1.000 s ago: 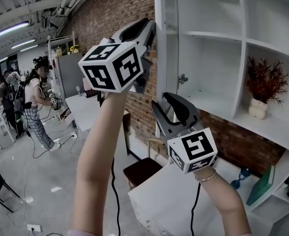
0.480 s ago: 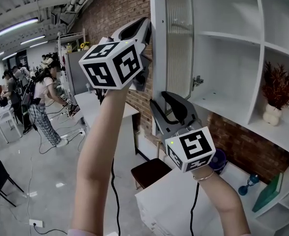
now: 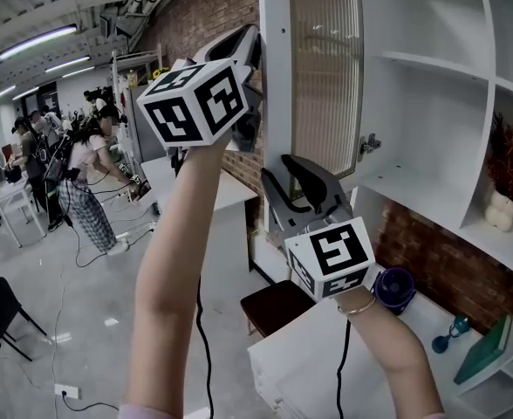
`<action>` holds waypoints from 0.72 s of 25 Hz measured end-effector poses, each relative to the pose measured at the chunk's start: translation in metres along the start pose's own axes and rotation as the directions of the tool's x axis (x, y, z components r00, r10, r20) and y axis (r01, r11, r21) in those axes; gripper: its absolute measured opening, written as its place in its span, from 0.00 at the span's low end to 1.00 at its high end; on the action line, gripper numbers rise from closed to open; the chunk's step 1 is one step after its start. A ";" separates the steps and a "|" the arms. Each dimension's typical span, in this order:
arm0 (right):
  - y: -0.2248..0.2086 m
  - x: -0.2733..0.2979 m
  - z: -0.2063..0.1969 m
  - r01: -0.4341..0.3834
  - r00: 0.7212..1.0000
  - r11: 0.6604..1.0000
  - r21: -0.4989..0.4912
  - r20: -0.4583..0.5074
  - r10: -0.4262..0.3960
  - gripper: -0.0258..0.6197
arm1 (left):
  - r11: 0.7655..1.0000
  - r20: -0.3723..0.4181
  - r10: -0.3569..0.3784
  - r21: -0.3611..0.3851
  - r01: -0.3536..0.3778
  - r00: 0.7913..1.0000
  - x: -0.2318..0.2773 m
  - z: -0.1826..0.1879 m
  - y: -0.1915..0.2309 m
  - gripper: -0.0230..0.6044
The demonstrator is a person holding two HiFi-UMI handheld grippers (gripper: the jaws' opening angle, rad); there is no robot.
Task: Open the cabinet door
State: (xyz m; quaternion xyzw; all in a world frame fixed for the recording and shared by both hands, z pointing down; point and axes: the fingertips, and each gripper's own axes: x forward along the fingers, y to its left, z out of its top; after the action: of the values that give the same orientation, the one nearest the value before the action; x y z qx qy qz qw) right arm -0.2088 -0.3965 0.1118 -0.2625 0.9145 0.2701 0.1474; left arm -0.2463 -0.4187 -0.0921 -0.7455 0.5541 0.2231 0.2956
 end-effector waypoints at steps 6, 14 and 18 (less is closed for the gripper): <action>0.003 0.020 -0.011 0.003 1.000 1.000 0.009 -0.002 -0.003 0.24 | 0.999 -0.021 0.026 0.031 -0.026 0.999 -0.003 -0.008 0.019 0.04; 0.007 0.022 -0.005 0.004 0.999 1.000 0.023 0.031 -0.005 0.24 | 0.998 -0.025 0.049 0.051 -0.048 0.998 -0.010 -0.009 0.021 0.04; 0.010 0.019 -0.003 -0.020 1.000 0.997 0.081 0.007 0.020 0.23 | 0.995 -0.030 0.071 0.070 -0.069 0.997 -0.024 -0.011 0.018 0.04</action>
State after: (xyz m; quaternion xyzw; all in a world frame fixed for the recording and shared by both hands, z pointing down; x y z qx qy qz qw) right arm -0.2305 -0.3991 0.1107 -0.2463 0.9268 0.2352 0.1581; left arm -0.2703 -0.4136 -0.0720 -0.7184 0.5921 0.2020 0.3043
